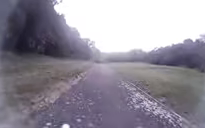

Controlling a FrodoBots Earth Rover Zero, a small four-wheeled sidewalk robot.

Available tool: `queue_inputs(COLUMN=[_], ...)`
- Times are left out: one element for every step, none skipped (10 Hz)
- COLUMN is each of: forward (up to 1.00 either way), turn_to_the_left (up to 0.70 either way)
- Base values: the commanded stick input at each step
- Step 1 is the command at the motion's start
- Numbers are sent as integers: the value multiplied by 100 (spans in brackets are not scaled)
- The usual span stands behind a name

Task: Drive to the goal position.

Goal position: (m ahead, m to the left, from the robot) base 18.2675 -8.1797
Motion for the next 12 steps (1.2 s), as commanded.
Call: queue_inputs(forward=[70,70,70,70,70,70,70,70,70,70,70,70], turn_to_the_left=[0,0,0,0,0,0,0,0,0,0,0,0])
